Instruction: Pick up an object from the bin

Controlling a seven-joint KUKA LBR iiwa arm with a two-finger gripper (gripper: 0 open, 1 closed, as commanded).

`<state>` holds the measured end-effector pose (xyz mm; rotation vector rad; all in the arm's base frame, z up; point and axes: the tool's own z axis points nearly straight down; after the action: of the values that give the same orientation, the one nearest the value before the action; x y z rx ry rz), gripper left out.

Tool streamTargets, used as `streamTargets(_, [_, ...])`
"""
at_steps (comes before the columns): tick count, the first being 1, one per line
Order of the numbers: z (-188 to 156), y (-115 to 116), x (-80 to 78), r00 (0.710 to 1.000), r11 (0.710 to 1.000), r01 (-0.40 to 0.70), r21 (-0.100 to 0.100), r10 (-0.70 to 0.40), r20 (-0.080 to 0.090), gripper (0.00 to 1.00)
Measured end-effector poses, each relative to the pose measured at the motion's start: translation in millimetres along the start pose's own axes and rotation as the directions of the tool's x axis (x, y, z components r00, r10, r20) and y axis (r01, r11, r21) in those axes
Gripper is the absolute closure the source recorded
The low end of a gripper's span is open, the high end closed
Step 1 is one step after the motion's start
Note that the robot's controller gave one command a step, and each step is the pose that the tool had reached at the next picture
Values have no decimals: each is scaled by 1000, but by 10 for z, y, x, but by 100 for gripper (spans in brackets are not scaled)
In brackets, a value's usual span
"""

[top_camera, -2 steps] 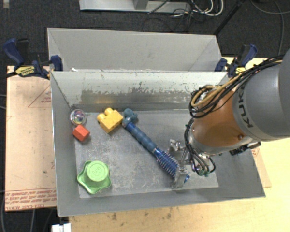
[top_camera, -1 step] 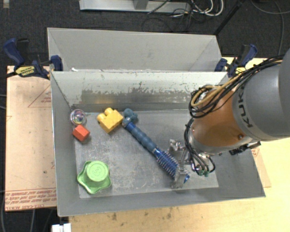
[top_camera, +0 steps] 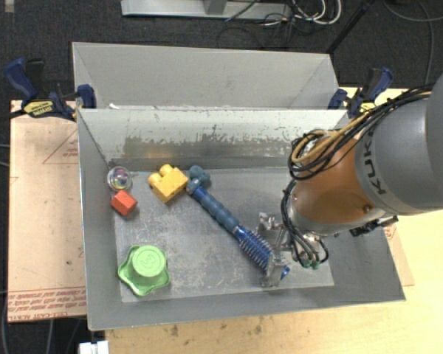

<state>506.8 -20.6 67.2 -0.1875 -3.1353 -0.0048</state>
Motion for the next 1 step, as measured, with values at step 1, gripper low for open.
streamTargets(1, [-1, 3, -3, 1000, 1000, 1, 0, -1, 1, 0])
